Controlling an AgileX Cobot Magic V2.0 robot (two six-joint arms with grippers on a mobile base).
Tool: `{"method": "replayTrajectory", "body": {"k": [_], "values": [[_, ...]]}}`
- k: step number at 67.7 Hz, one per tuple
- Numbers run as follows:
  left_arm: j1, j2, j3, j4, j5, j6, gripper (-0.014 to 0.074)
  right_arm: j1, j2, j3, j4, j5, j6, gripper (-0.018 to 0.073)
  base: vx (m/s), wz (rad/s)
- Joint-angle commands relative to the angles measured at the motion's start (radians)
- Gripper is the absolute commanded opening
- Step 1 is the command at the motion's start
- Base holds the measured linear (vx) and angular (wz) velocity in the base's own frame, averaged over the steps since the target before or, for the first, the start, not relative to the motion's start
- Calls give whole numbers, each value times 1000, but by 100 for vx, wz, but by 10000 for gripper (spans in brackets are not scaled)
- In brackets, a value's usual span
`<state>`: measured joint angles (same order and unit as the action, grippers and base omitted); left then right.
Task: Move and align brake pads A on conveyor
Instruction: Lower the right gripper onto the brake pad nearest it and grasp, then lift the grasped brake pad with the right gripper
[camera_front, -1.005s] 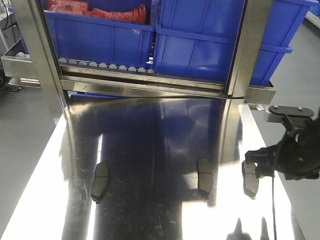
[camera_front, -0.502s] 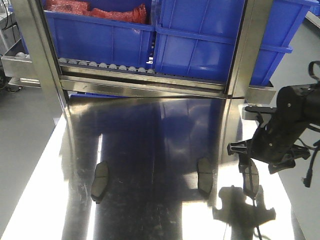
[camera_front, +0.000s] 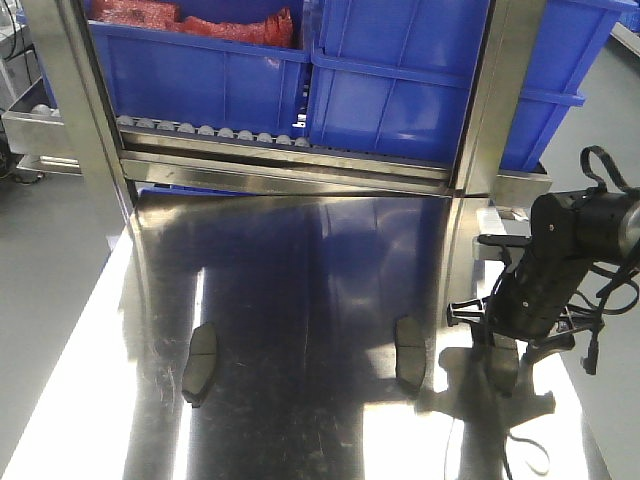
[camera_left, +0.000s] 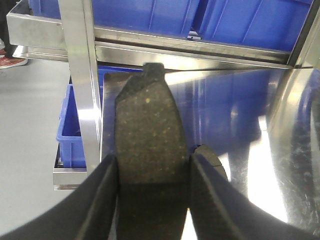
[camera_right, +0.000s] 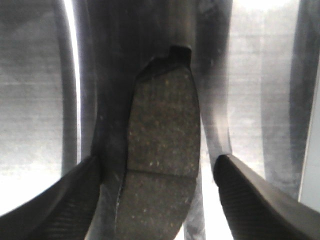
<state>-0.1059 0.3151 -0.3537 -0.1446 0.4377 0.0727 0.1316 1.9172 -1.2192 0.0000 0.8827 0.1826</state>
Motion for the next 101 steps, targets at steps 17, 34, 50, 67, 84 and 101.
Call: {"method": "replayTrajectory", "body": {"k": [17,34,50,67,84,101], "values": [[-4,7,-29,-15,-99,-3,-6,-4,-43,-26,0,-42,3,166,0,0],[-4,7,-29,-15,-99,-3,-6,-4,-136,-22,-24,-35,-9,-13,0,0],[-4,7,-29,-15,-99,-3,-6,-4,-361,68,-94,-111,3,-10,0,0],[-4,7,-29,-15,-99,-3,-6,-4,-658,255,-99,-251,3,-10,0,0],[-4,7,-29,-15,-99,-3,-6,-1,-960,429,-75,-309,-36,-10,0,0],[-4,7,-29,-15,-99,-3,-6,-1,-1238,584,-75,-414,-36,-8,0,0]]}}
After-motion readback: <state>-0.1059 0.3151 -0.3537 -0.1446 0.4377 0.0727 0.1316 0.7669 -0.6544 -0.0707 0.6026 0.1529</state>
